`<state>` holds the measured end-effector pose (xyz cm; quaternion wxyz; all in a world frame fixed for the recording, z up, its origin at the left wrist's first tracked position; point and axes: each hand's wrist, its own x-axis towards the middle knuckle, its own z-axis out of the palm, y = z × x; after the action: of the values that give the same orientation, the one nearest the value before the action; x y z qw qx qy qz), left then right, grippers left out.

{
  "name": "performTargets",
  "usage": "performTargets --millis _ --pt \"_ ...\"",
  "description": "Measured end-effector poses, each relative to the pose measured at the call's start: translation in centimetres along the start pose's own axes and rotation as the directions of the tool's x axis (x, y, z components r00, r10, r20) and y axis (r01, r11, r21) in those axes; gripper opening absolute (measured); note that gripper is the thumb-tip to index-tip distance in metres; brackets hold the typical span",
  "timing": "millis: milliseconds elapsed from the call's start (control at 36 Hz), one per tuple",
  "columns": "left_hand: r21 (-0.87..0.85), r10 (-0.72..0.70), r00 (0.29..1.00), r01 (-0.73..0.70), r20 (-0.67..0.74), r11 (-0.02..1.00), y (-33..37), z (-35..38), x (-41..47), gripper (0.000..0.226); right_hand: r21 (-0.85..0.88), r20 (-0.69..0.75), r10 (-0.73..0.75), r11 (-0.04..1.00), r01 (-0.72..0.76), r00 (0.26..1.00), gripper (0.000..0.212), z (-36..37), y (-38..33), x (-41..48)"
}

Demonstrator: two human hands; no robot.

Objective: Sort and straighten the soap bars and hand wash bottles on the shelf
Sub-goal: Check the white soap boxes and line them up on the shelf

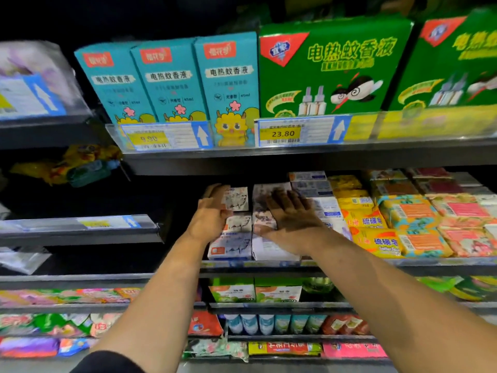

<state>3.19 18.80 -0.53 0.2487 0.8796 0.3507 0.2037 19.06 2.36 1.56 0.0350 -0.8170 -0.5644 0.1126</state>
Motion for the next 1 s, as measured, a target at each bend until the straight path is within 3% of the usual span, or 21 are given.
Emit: performTargets --millis 250,361,472,583,722,861,1000 --pt "0.035 -0.193 0.955 0.19 0.225 0.981 0.1 2.4 1.0 0.054 0.041 -0.015 -0.007 0.999 0.007 1.0 0.084 -0.1 0.0 0.0" --pt "0.335 -0.246 0.918 0.136 0.313 0.933 0.0 2.4 0.7 0.056 0.056 -0.048 -0.022 0.998 0.024 0.999 0.093 0.3 0.1 0.4" --pt "0.447 -0.216 0.926 0.059 0.311 0.893 0.6 2.1 -0.7 0.06 0.073 0.029 0.021 0.997 -0.023 0.999 0.082 -0.1 -0.2 -0.1" --pt "0.467 -0.16 0.937 -0.003 0.31 0.884 0.9 1.9 -3.0 0.063 0.115 0.08 0.029 0.993 -0.039 0.996 0.076 -0.8 -0.6 -0.9" --pt "0.447 -0.137 0.922 -0.042 0.361 0.893 0.8 1.6 -5.7 0.063 -0.033 0.005 0.028 0.999 -0.028 1.0 0.082 -0.3 -0.4 -0.6" --pt "0.48 -0.158 0.885 -0.081 0.438 0.874 1.9 0.4 -8.0 0.062 -0.043 0.0 0.026 0.999 -0.026 1.0 0.08 -0.1 -0.5 -0.7" --pt "0.369 -0.1 0.864 -0.103 0.493 0.924 2.9 -1.4 -9.4 0.06 -0.06 -0.084 0.004 0.998 -0.009 0.996 0.073 -0.4 -0.7 -1.7"
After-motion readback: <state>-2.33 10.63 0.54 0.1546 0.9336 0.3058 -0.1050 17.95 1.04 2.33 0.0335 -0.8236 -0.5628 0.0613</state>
